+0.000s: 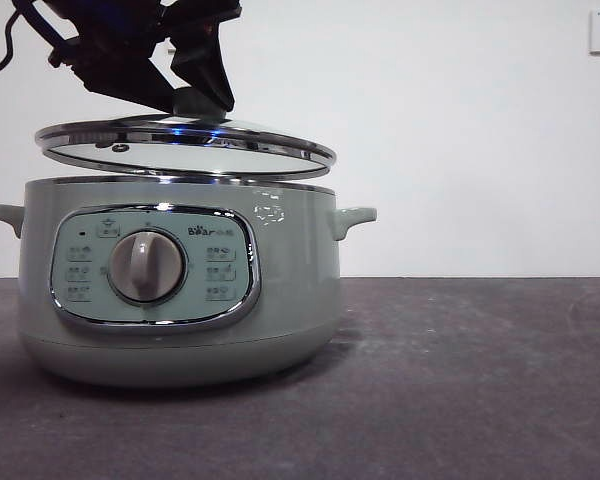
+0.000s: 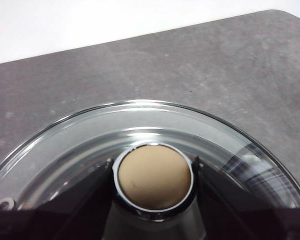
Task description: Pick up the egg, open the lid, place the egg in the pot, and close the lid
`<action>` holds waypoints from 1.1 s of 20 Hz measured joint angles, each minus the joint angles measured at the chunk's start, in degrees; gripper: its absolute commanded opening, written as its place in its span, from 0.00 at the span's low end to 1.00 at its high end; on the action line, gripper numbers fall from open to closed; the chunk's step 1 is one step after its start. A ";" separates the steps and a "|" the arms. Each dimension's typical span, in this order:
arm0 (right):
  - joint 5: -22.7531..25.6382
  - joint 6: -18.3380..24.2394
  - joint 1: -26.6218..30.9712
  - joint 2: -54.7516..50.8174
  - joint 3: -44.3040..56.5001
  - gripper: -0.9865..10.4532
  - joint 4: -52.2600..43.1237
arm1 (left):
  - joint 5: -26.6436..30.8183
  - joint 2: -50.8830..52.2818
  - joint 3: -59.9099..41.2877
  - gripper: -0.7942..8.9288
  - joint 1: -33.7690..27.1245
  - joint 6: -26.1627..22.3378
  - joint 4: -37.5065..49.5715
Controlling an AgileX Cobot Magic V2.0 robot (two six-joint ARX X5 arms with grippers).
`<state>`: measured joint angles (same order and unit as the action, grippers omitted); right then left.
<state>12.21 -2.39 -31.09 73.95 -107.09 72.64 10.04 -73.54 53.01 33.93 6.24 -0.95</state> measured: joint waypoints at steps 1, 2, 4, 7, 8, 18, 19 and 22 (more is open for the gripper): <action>0.00 0.00 0.00 0.00 0.00 0.36 0.00 | 0.22 0.00 -0.02 0.07 0.00 0.28 0.07; -0.02 0.00 0.00 0.00 0.00 0.36 0.00 | 0.31 0.00 -0.02 0.07 0.00 0.55 0.13; 0.00 0.00 0.00 0.00 0.00 0.36 0.00 | 0.26 0.00 -0.46 0.07 0.00 0.92 0.68; 0.00 0.00 0.00 0.00 0.00 0.36 0.00 | 0.28 0.00 -2.29 0.07 0.00 1.42 1.29; 0.00 0.00 0.00 0.00 0.00 0.36 0.00 | 0.28 0.00 -2.97 0.07 0.00 1.86 1.40; 0.00 0.00 0.00 0.00 0.00 0.36 0.00 | 0.59 0.04 -5.90 0.07 1.27 2.95 5.64; -0.02 0.00 0.00 0.00 0.00 0.36 0.00 | 0.96 0.04 -5.90 0.07 1.46 3.06 5.55; 0.00 0.00 0.00 0.00 0.00 0.36 0.00 | 1.60 0.04 -5.88 0.07 1.64 3.23 4.76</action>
<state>12.21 -2.39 -31.09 73.95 -107.09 72.64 11.64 -73.49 47.13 35.57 9.48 3.81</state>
